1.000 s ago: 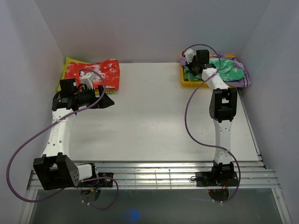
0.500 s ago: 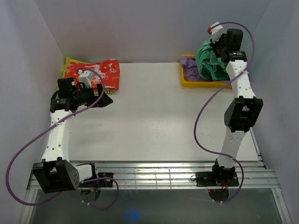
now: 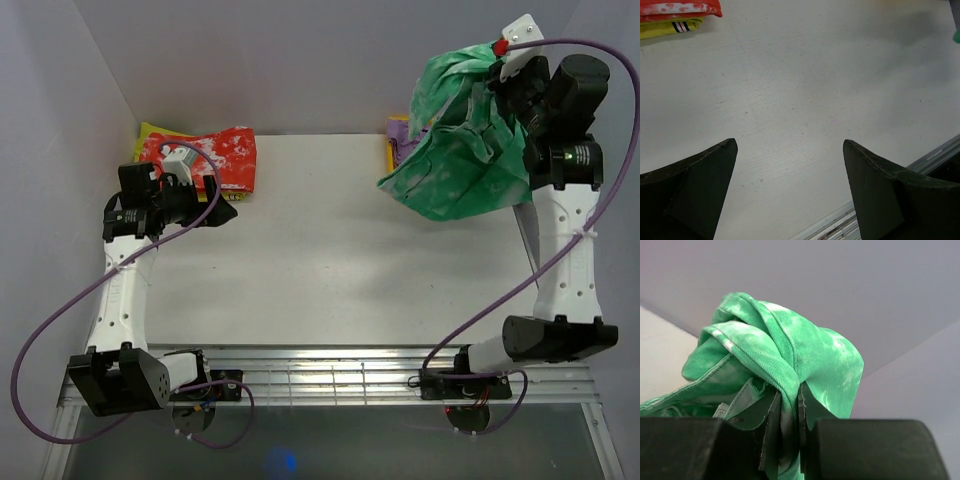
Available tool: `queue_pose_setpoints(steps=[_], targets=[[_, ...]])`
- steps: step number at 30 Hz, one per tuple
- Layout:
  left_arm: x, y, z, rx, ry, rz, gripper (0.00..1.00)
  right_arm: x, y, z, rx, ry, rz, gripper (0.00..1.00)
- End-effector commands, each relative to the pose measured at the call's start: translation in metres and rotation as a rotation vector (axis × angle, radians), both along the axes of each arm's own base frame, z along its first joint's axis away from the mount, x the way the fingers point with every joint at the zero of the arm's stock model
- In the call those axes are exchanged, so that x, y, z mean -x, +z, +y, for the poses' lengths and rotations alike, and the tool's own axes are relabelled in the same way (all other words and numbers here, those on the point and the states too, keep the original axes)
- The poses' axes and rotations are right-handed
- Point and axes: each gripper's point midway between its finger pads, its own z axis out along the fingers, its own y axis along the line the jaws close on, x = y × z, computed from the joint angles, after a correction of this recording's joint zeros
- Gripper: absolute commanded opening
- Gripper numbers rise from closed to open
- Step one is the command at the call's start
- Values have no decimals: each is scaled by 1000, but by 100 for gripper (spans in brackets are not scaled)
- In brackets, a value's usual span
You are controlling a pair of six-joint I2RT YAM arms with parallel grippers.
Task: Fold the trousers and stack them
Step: Move the trousers to the center of the board
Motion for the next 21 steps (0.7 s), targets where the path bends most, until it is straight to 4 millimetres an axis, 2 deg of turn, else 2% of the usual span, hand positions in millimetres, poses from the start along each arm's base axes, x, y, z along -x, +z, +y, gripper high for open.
queue_pose_setpoints(steps=[1, 2, 3, 4, 5, 6, 8, 9, 10, 12, 13, 14, 16, 18, 19, 20, 21], targets=[[9, 33, -8, 13, -42, -99, 98, 52, 9, 59, -53, 216, -26, 8], [9, 34, -8, 11, -47, -106, 98, 59, -4, 73, -59, 255, 4, 8], [10, 36, -9, 11, -50, -110, 98, 65, -47, 101, -60, 323, 101, 8], [11, 36, -9, 9, -55, -114, 98, 73, -62, 116, -65, 358, 128, 8], [12, 37, -11, 12, -64, -117, 98, 89, -69, 126, -66, 378, 130, 8], [13, 37, -11, 14, -66, -119, 98, 101, -115, 156, -57, 439, 221, 8], [15, 34, -12, -3, -93, -133, 98, 111, -136, 174, -102, 443, 246, 8], [17, 33, -14, -3, -115, -139, 98, 119, -152, 192, -116, 478, 285, 8], [19, 32, -15, -2, -126, -139, 98, 118, -179, 202, -151, 480, 358, 8], [24, 26, -21, 13, -166, -134, 98, 123, -205, 219, -194, 540, 439, 23], [27, 24, -22, 12, -186, -138, 98, 120, -228, 225, -202, 542, 501, 48], [30, 23, -25, 16, -213, -147, 98, 120, -236, 230, -217, 556, 538, 57], [37, 14, -31, 27, -271, -153, 98, 108, -254, 234, -209, 525, 598, 78], [40, 5, -34, 34, -293, -138, 98, 89, -245, 227, -174, 471, 564, 79], [41, 2, -36, 27, -320, -141, 98, 79, -252, 224, -158, 444, 575, 79], [44, -4, -37, 26, -332, -121, 98, 72, -244, 221, -152, 441, 563, 79], [44, -10, -38, 26, -350, -103, 98, 69, -253, 210, -122, 424, 603, 79]])
